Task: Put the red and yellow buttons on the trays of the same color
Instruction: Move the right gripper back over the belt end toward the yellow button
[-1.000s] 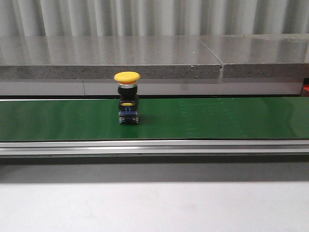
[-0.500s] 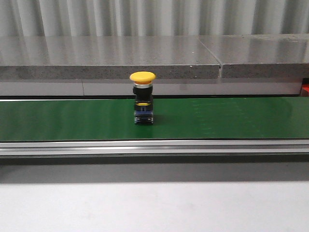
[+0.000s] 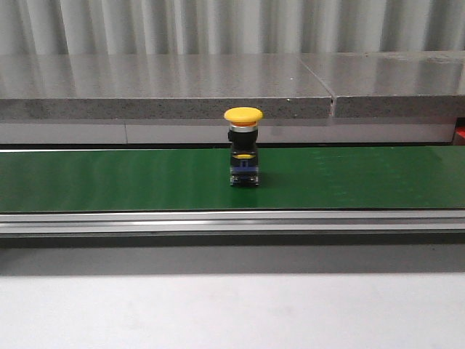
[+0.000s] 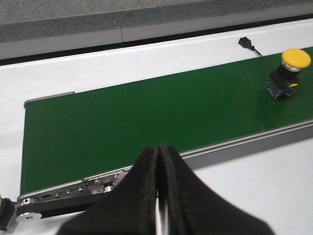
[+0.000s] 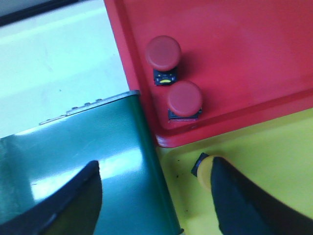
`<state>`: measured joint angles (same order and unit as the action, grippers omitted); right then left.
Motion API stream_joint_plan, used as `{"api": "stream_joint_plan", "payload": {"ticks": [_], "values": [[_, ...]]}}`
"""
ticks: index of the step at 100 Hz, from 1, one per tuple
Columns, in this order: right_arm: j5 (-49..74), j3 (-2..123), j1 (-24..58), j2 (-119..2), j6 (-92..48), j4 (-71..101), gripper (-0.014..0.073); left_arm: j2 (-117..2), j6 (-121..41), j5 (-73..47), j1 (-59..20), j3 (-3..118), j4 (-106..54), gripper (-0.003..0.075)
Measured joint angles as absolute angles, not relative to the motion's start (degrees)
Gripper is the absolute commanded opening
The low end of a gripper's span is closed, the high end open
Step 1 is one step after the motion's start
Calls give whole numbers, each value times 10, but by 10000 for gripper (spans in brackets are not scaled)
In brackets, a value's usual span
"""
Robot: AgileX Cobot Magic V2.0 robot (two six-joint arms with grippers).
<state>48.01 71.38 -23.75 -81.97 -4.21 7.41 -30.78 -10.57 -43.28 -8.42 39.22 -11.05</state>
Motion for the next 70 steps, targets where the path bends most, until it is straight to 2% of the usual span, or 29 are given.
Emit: {"api": "stream_joint_plan", "payload": {"ticks": [35, 70], "values": [[480, 682, -203, -709, -42, 95, 486, -308, -106, -433, -84, 392, -110, -20], [533, 681, -51, -707, -42, 99, 486, -308, -106, -433, -84, 392, -110, -20]]}}
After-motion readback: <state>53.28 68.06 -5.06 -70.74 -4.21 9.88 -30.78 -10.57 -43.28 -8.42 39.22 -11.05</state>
